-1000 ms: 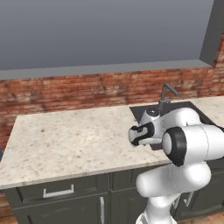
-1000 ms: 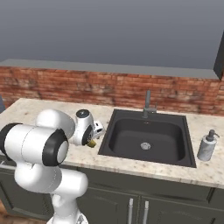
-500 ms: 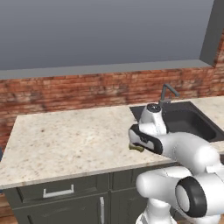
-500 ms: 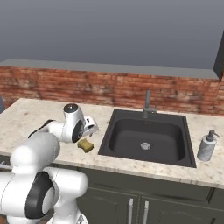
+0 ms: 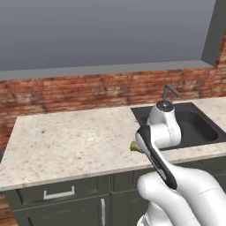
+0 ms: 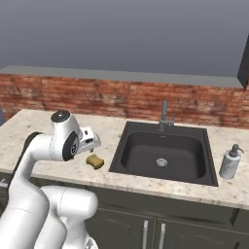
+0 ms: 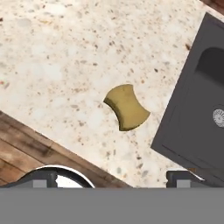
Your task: Restock the sink supplies by placing the sponge and soap dispenser on the counter and next to the sink. Make sure the soap dispenser is upright.
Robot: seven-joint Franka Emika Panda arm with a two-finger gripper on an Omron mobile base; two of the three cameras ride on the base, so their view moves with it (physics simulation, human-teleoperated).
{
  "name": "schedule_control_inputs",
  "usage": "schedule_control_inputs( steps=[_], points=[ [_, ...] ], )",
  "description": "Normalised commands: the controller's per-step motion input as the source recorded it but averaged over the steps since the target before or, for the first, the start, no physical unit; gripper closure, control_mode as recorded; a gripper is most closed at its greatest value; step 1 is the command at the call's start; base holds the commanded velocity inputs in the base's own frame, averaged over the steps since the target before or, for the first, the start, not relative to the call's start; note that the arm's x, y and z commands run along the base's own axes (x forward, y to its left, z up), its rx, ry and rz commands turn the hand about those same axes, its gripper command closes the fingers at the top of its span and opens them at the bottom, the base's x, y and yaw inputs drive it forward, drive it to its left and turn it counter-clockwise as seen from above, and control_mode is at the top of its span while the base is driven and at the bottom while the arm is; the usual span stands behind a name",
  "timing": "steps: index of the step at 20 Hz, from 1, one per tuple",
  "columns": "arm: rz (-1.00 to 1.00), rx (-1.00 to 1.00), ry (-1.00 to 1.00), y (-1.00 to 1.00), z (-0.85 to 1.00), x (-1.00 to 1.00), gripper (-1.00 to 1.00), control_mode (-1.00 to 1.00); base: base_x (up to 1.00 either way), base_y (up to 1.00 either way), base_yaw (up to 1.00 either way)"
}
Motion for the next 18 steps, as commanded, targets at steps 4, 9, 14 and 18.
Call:
schedule_control_inputs(
  steps=[4,9,14,18],
  points=[
    [-0.08,0.08,-0.05,-0.01,0.35,-1.00,-1.00,-1.00,0.00,0.00,0.00],
    [-0.10,0.08,-0.04,0.00,0.66,-0.77,-1.00,-1.00,0.00,0.00,0.00],
    [-0.07,0.06,-0.09,0.00,0.62,-0.60,-1.00,-1.00,0.00,0.00,0.00],
    [-0.01,0.04,-0.09,0.00,0.12,-0.45,-1.00,-1.00,0.00,0.00,0.00]
  ],
)
